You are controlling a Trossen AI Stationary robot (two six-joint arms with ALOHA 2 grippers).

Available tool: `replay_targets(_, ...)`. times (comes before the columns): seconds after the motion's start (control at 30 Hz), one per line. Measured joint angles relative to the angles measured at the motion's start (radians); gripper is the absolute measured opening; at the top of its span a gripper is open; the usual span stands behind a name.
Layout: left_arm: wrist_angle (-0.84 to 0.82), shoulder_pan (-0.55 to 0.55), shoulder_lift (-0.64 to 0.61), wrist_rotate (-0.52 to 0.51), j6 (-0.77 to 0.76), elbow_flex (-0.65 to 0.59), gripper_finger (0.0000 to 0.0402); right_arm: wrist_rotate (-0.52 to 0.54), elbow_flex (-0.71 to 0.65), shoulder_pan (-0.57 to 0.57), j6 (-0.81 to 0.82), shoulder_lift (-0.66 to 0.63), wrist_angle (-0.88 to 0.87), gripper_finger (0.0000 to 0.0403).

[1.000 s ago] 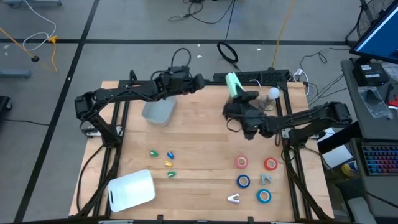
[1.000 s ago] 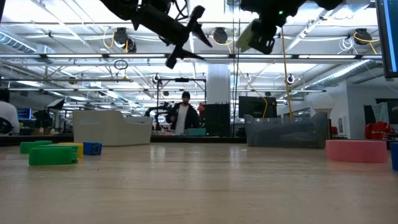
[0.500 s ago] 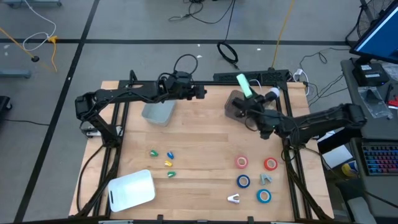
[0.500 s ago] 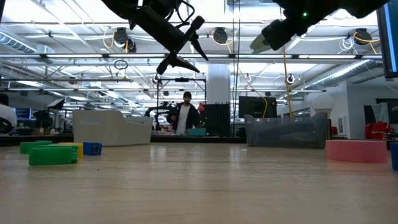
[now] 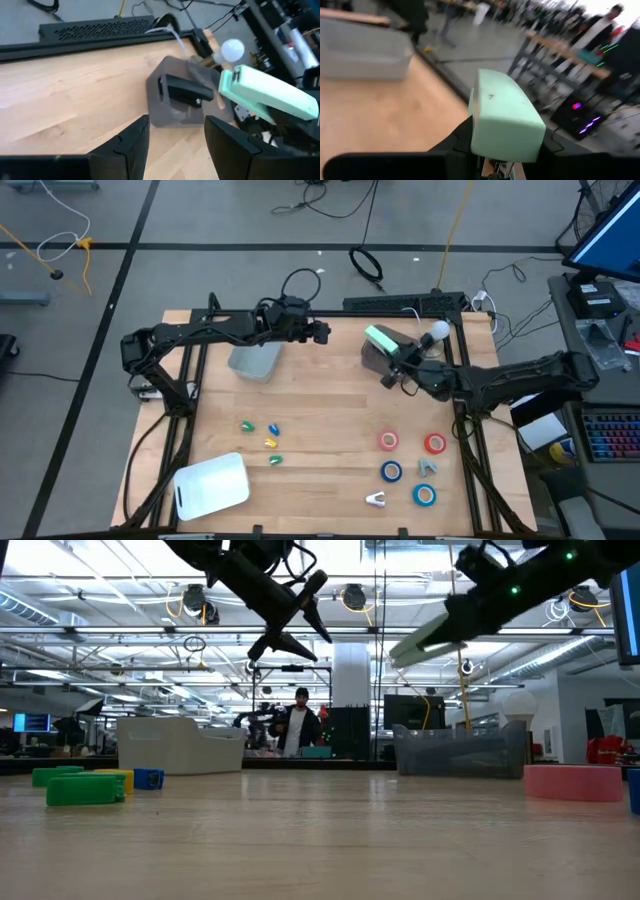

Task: Pick and place Stapler, Stapler remover, tape
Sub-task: Put the big light green stapler into the black bin

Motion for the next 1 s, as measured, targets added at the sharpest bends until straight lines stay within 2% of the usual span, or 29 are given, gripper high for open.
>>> replay_targets(0.2,-0.025,-0.021,0.000,0.000,0.050,0.000,0.0189,-0.213,0.000,-0.100,0.091,-0.073,-0.200,0.0098)
replay_targets(0.5,-0.024,-0.072,0.000,-0.001,0.136,0.000,0.0189,-0.525,0.000,-0.296,0.087,-0.079,-0.315,0.0098)
replay_targets(0.73,-0.023,-0.096,0.000,-0.022,0.173,0.000,0.0189,-0.654,0.001,-0.414,0.053,-0.071,-0.353,0.0098)
replay_targets(1.0,0.003,-0.096,0.001,-0.046,0.175,0.000,0.0189,-0.677,0.001,-0.446,0.046,-0.001,-0.365,0.0100)
